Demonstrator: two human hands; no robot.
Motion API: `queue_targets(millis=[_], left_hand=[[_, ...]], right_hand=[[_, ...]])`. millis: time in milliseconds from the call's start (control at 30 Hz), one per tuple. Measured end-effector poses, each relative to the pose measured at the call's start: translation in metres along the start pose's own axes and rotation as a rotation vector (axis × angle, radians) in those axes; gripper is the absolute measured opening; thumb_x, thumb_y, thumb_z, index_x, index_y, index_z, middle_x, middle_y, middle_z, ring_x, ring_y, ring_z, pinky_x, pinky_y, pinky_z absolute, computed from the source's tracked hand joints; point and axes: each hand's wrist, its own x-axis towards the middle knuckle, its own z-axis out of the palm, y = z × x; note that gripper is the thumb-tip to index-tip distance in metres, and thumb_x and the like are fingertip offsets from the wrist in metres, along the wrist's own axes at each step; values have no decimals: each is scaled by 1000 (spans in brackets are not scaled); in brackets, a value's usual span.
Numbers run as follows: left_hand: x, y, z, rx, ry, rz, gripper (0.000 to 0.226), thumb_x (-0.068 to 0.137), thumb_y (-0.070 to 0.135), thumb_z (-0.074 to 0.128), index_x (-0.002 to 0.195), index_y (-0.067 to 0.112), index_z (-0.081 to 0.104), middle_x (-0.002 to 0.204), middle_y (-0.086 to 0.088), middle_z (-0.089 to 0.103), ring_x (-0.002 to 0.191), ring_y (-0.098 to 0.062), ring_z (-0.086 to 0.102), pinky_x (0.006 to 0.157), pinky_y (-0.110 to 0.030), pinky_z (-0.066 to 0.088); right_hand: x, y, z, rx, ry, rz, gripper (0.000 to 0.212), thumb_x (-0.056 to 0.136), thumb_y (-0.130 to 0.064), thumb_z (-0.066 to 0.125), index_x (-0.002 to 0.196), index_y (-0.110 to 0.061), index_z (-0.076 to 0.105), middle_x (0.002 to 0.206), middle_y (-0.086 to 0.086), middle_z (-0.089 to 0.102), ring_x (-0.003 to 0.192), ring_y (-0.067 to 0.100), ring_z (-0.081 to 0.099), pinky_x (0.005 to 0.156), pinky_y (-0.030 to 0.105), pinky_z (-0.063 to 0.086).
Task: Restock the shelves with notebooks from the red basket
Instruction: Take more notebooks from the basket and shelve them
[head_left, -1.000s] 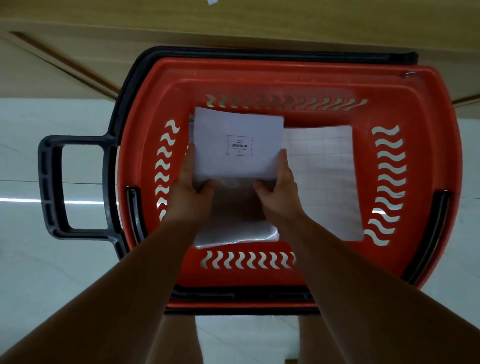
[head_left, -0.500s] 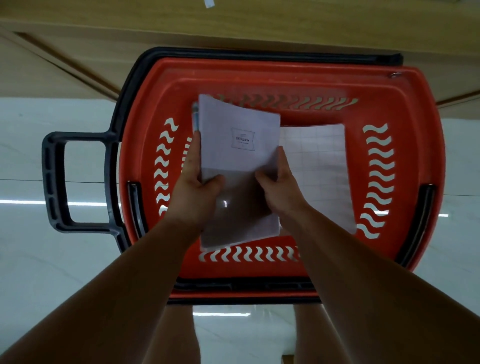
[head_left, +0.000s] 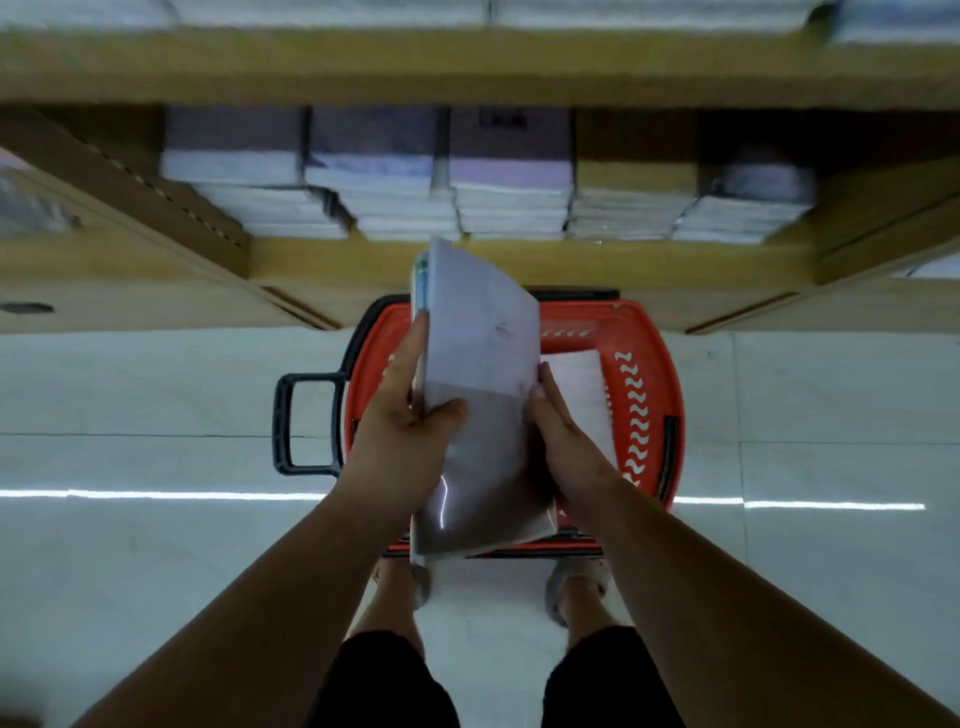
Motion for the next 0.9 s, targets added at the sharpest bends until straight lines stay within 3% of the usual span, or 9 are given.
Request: queue_targets(millis=[67,133,233,333,433,533,667,800,900], left_hand=[[-29,45,-5,-43,-1,15,86,90,-7,61,150,50,37,138,10,61,119,-14,64,94,-38,58],[-60,89,-11,-95,6,37,84,88,-1,65,149,50,40,135,8,64,116,-17,66,94,-39,58],[-103,151,-17,-220,47,55,81,88,-1,67,147,49,44,120,0,73,97,-17,74,75,-33,61],[-148,208,-22,-388,47,62,77,91,-9,59,148,42,46,103,-4,78,82,-20,75,61,-33,59],[-183,245,-27,-513,26,90,76,89,-7,61,148,39,48,119,-11,73,92,-31,72,67,-42,59],[-202,270,-33,-550,42,113,77,84,-4,67,145,41,51,126,-13,70,104,-41,69,83,-57,58],[-196,289,-44,-553,83,127,73,90,-6,59,143,43,52,126,-9,71,105,-41,70,85,-59,58],[-162,295,-62,-511,109,77,71,91,-5,60,142,45,54,118,-3,75,101,-35,73,90,-62,56],[-118,300,-80,-438,119,69,68,91,0,65,140,46,56,114,0,76,95,-30,75,83,-59,60]], right_hand=[[-40,-33,-1,-9,-3,-29,53,91,-66,49,139,-71,29,132,-29,52,126,8,44,106,30,34],[-79,-63,-3,-19,17,-44,56,98,-54,52,147,-63,27,127,-22,56,118,6,50,103,25,38],[-135,-108,-6,-8,-26,-82,56,100,-48,54,147,-63,27,118,-34,58,110,-3,56,106,29,43],[-183,-144,-10,39,-96,-150,58,100,-44,57,145,-64,27,113,-40,62,98,-13,65,85,18,53],[-223,-176,-19,51,-188,-211,58,99,-44,58,143,-67,29,120,-32,66,110,-1,67,91,27,56],[-247,-203,-26,28,-256,-265,57,95,-47,62,139,-70,35,133,-24,63,117,5,66,103,37,53],[-250,-231,-22,-18,-179,-388,58,96,-36,67,137,-69,42,121,-10,73,110,18,71,94,46,57],[-226,-252,-2,36,-43,-507,67,94,-19,72,146,-52,44,118,-9,72,102,17,73,81,39,61],[-202,-276,17,47,43,-569,68,95,-12,69,149,-43,43,113,-10,73,98,14,73,77,33,60]])
